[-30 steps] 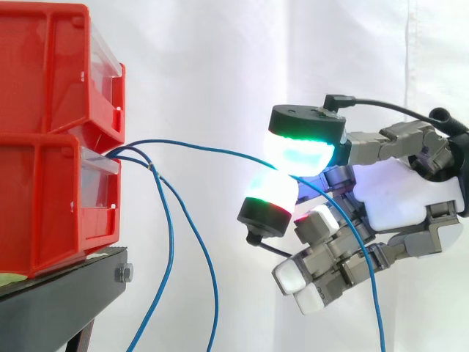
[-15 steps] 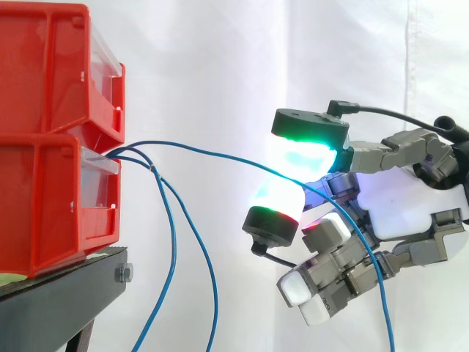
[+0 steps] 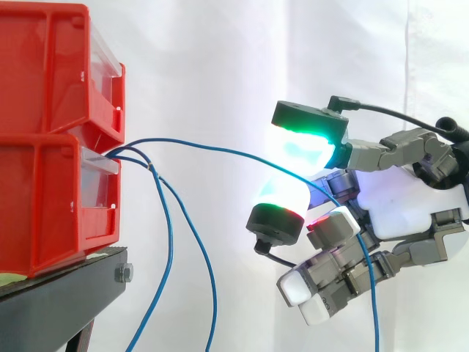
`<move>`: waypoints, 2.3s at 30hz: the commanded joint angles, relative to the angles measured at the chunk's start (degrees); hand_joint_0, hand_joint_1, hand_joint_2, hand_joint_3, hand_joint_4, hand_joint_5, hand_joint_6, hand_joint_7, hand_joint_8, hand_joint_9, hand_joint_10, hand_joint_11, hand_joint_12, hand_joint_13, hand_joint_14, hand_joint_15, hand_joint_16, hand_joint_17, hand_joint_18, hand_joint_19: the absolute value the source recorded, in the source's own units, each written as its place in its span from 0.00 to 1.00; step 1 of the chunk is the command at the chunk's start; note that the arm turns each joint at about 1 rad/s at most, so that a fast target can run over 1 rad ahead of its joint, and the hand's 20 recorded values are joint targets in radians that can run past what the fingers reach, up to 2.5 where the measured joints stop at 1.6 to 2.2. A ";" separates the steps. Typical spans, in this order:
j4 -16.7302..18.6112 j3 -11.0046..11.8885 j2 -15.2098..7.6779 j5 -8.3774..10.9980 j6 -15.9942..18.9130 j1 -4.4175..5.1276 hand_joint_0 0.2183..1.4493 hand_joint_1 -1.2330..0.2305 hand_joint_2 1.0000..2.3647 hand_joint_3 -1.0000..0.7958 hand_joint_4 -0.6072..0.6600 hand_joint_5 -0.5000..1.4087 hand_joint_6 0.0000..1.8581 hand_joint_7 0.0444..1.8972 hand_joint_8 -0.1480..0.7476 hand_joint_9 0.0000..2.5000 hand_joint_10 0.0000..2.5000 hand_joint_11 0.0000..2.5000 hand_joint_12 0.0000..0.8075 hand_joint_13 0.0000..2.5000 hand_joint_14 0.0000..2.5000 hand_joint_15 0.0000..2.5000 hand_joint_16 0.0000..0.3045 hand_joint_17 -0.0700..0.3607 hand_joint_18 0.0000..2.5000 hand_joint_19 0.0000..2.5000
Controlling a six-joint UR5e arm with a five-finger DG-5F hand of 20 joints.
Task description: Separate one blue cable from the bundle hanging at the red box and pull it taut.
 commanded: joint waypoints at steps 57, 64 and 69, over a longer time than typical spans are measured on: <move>0.00 -0.35 0.01 -0.25 -0.35 0.11 0.32 0.43 0.01 0.32 0.61 0.17 0.49 0.61 0.48 0.62 0.15 0.69 0.43 0.39 0.01 0.23 0.14 0.39 0.28 0.19; 0.09 -0.35 0.01 -0.25 -0.35 0.11 0.31 0.45 0.00 0.31 0.61 0.17 0.49 0.59 0.47 0.61 0.18 0.68 0.43 0.39 0.01 0.23 0.15 0.39 0.27 0.19; 0.09 -0.35 0.01 -0.34 -0.35 0.11 0.31 0.46 0.00 0.30 0.61 0.17 0.49 0.59 0.48 0.60 0.21 0.67 0.43 0.39 0.01 0.24 0.15 0.40 0.27 0.19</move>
